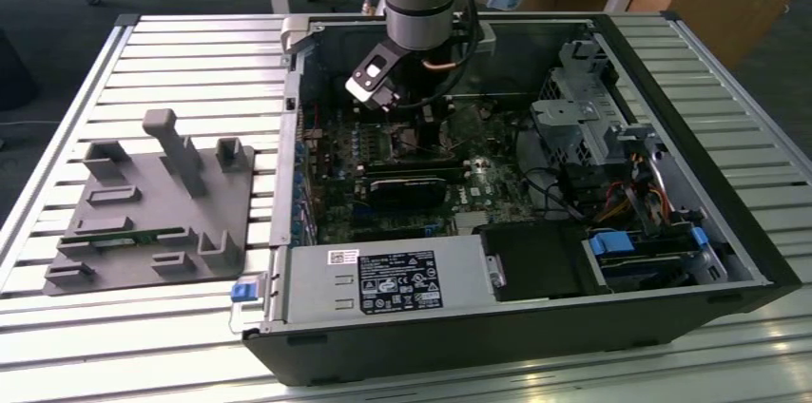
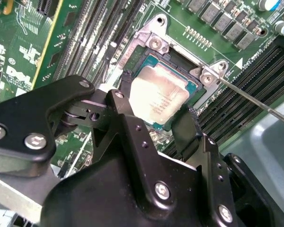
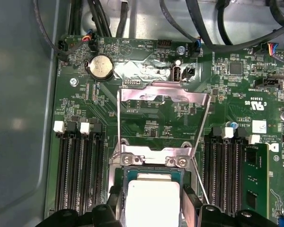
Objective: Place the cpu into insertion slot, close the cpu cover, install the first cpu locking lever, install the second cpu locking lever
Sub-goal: 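Place the cpu into insertion slot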
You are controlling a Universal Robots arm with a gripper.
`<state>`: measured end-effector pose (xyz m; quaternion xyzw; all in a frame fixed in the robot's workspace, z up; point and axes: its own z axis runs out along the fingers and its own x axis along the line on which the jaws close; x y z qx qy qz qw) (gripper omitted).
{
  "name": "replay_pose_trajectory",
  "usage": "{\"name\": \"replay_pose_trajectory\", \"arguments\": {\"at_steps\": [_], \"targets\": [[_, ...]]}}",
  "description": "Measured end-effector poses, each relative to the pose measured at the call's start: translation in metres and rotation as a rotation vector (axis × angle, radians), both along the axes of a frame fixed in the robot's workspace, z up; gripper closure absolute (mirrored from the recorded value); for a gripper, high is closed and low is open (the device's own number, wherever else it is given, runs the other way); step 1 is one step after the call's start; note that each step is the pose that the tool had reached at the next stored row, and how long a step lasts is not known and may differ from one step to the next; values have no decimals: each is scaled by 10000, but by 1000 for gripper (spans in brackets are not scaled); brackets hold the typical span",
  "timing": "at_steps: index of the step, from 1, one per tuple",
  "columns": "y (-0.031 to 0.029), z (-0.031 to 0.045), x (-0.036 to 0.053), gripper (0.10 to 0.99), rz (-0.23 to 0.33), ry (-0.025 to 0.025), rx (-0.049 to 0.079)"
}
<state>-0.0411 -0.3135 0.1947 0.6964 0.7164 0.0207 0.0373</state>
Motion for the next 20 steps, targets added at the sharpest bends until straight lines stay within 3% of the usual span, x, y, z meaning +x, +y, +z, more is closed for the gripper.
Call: {"name": "replay_pose_trajectory", "arguments": {"at_steps": [5, 11, 13, 15, 16, 18, 19, 20], "targets": [[-2, 5, 5, 471, -1, 2, 1], [-2, 118, 14, 471, 2, 23, 3], [-1, 132, 34, 490, 0, 125, 6], [-5, 140, 55, 612, 0, 252, 11], [-8, 144, 61, 612, 1, 299, 12], [-18, 151, 65, 729, 1, 338, 44], [-27, 155, 65, 729, 2, 343, 117], [-38, 157, 65, 784, 5, 342, 245]]}}
